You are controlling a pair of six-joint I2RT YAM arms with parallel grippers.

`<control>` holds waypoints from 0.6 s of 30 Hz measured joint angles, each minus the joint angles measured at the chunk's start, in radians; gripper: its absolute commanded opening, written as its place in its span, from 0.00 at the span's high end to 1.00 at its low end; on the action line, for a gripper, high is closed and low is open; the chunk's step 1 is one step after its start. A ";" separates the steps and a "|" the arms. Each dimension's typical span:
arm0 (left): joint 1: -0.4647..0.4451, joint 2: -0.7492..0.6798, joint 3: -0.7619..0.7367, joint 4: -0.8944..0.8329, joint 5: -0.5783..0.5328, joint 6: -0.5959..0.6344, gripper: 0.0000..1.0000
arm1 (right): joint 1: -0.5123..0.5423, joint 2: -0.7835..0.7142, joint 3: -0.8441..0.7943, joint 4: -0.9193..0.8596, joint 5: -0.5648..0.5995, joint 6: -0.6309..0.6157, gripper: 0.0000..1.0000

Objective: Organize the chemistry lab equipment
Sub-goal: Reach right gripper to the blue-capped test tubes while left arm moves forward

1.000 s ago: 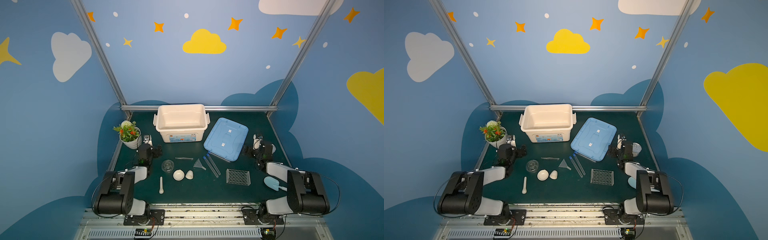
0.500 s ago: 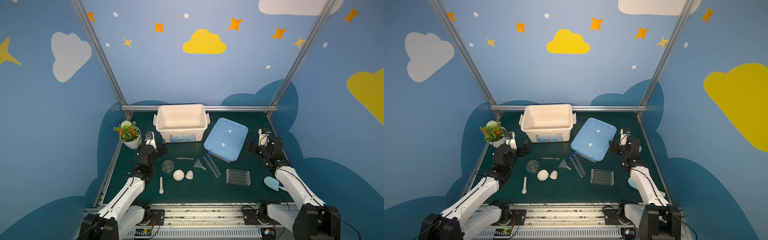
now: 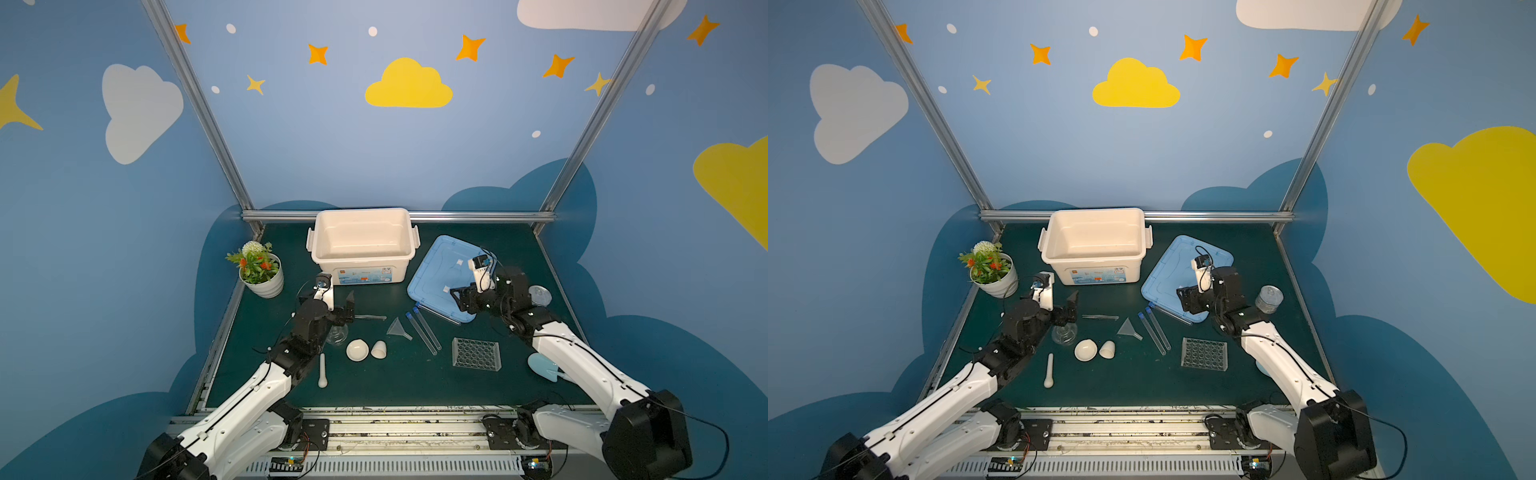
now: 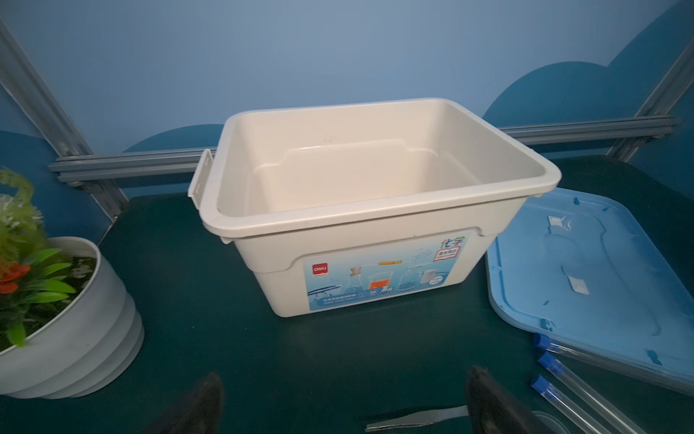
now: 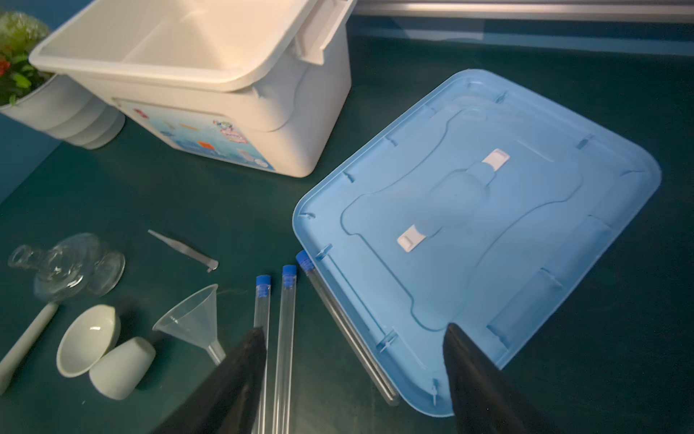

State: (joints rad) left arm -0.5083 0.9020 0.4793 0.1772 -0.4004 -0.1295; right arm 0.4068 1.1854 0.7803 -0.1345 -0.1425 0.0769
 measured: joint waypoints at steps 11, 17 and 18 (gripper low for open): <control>-0.091 0.062 0.074 -0.037 0.020 0.019 0.00 | 0.124 0.174 0.127 -0.123 0.012 -0.060 0.37; -0.103 0.076 0.074 -0.050 0.044 0.014 0.00 | 0.161 0.246 0.161 -0.171 0.005 -0.042 0.44; -0.105 0.081 0.074 -0.050 0.047 0.013 0.00 | 0.168 0.260 0.168 -0.179 0.003 -0.036 0.44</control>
State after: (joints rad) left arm -0.6128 0.9833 0.5533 0.1268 -0.3531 -0.1162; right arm 0.5747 1.4456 0.9485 -0.3134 -0.1390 0.0410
